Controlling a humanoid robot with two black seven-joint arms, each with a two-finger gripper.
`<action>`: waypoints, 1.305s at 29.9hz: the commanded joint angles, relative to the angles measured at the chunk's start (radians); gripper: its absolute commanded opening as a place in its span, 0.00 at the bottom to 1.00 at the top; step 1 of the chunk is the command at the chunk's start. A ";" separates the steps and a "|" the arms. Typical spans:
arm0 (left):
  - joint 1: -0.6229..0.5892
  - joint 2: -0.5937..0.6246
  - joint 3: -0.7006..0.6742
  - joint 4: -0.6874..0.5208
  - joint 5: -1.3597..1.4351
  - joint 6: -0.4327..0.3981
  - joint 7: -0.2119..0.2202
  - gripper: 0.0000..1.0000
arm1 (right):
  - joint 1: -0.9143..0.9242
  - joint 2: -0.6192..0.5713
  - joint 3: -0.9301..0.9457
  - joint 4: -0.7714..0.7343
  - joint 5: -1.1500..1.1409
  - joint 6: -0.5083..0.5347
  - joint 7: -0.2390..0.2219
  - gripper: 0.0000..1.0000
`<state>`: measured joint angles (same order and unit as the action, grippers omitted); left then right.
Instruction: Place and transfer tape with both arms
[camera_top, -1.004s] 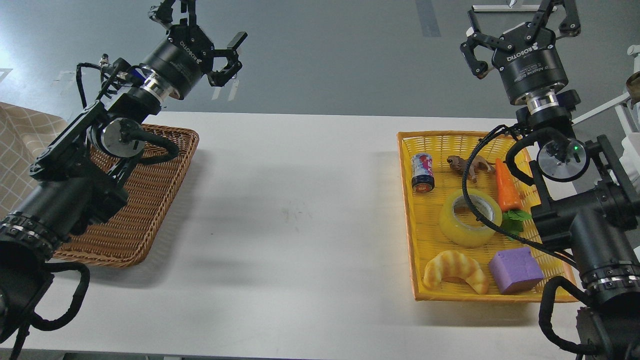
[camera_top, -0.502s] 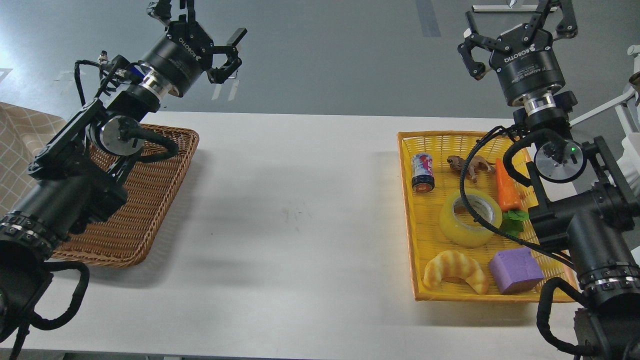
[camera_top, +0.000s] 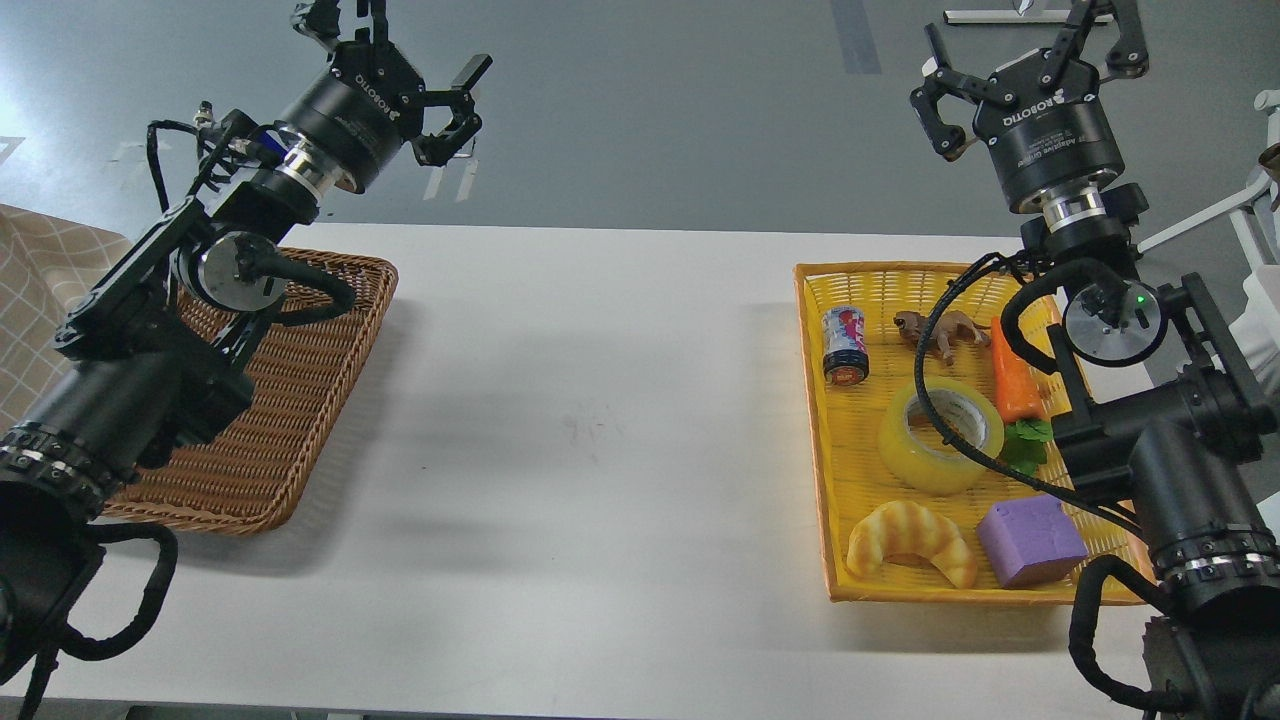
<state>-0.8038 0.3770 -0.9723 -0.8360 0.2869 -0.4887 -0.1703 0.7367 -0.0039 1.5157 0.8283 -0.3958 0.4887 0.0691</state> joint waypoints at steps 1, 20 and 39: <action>-0.002 -0.001 0.000 0.000 0.000 0.000 0.000 0.98 | 0.003 0.004 0.001 0.002 0.000 0.000 0.000 1.00; -0.002 0.003 -0.006 0.000 0.000 0.000 -0.008 0.98 | 0.003 0.004 0.000 0.000 0.000 0.000 0.000 1.00; -0.003 0.005 -0.005 -0.003 0.002 0.000 0.000 0.98 | 0.003 0.004 -0.002 0.006 0.000 0.000 -0.005 1.00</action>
<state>-0.8067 0.3803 -0.9773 -0.8376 0.2869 -0.4887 -0.1681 0.7394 0.0000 1.5155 0.8312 -0.3958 0.4887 0.0691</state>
